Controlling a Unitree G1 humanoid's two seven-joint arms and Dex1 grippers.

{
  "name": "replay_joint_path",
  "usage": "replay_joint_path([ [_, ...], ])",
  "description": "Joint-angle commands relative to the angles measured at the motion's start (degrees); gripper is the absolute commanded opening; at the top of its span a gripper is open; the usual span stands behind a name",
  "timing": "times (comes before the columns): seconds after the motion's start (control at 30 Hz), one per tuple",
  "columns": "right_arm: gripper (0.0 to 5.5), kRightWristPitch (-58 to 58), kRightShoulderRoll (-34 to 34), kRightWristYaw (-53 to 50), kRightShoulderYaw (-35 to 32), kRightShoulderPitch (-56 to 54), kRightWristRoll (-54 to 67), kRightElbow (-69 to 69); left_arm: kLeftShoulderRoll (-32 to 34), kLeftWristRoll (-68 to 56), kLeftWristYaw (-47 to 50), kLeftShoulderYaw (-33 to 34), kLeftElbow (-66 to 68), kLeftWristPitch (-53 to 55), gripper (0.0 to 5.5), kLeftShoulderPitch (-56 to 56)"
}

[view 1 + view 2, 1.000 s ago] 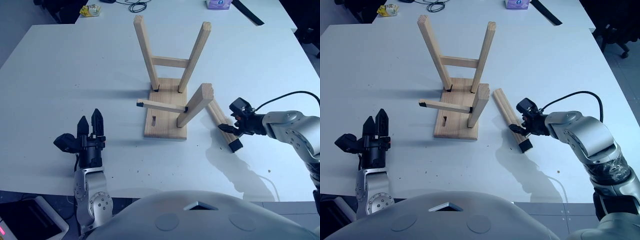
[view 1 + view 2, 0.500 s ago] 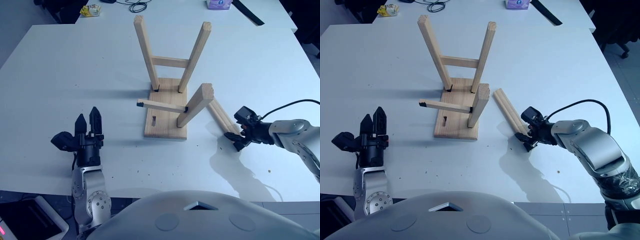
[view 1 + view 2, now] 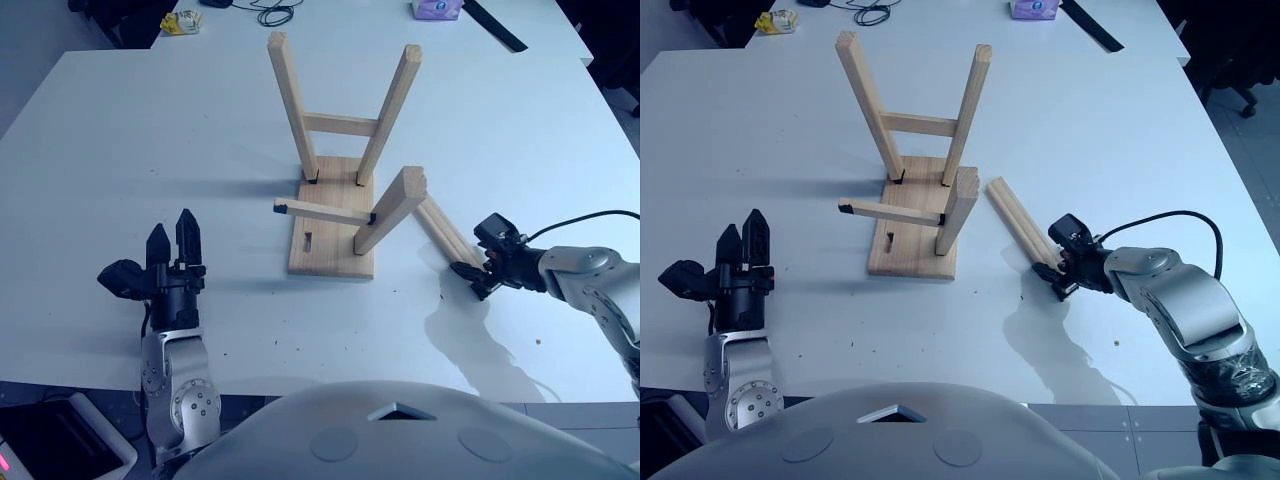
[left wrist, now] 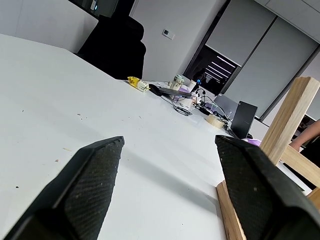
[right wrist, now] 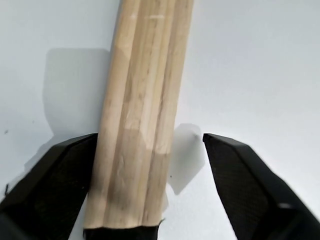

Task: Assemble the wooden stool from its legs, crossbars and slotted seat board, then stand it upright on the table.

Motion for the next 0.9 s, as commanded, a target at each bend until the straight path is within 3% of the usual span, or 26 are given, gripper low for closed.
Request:
replay_joint_path([
  [0.03, 3.80, 3.04, 2.91, -1.65, 1.33, 1.37, -0.73, 0.60, 1.24, -0.08, 0.63, 0.43, -0.59, 1.52, 3.38, -0.82],
  [0.1, 3.80, 2.15, 2.30, -1.71, 2.25, 1.95, -1.60, 0.45, 1.32, -0.24, 0.66, 0.73, -0.88, 1.66, 3.38, -0.52],
  [0.5, 2.10, 2.32, 0.70, -0.68, 0.53, 1.47, -2.08, -0.72, 0.15, 0.34, 0.66, 0.22, -1.70, 1.53, 3.38, 0.43],
  [0.57, 2.07, 2.59, 1.58, -0.64, 0.04, -0.10, -1.62, -0.77, -0.21, 0.38, 0.54, 0.22, -1.71, 1.26, 3.38, 0.94],
  [0.67, 2.07, 4.25, 5.31, -1.49, -1.39, -2.85, -0.73, -0.48, 0.44, 0.22, 0.58, 0.71, -1.03, 1.78, 3.38, -0.37],
  [0.9, 2.07, 17.73, 22.48, -6.22, -15.37, -10.90, -0.61, 6.72, 3.54, -0.63, -0.17, 2.08, 1.42, 3.67, 3.38, -5.45],
])
